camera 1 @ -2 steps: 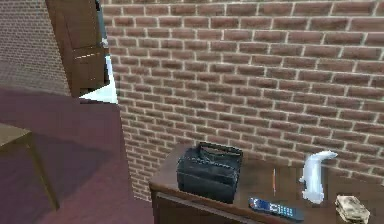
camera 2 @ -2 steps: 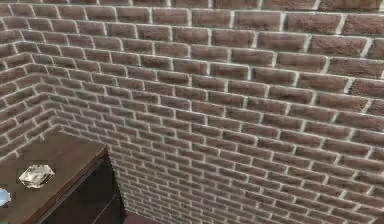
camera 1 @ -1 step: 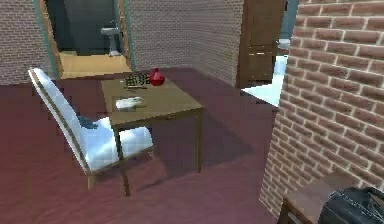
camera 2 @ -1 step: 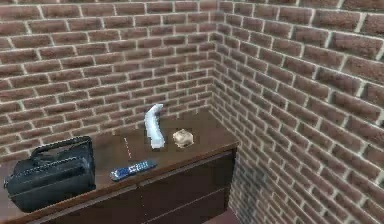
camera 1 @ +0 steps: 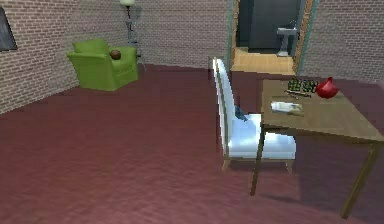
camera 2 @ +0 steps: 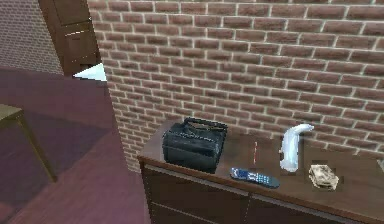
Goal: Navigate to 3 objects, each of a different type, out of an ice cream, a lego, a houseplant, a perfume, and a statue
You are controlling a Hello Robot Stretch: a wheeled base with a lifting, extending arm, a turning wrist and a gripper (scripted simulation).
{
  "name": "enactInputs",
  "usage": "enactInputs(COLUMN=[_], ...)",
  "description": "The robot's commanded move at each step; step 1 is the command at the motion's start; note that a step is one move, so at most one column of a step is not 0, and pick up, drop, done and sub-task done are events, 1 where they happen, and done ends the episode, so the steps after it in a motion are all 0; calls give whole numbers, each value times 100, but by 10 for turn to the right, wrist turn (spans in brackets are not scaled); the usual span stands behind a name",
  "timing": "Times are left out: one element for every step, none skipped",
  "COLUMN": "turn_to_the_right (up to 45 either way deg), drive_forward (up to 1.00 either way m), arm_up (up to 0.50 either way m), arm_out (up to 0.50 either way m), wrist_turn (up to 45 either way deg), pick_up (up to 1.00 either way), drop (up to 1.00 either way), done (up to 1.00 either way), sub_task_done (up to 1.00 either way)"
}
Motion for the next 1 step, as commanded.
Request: enactInputs(turn_to_the_right=[-150], drive_forward=[0], arm_up=[0], arm_out=[0], wrist_turn=[0], pick_up=[0], drop=[0], done=[0], sub_task_done=[0])
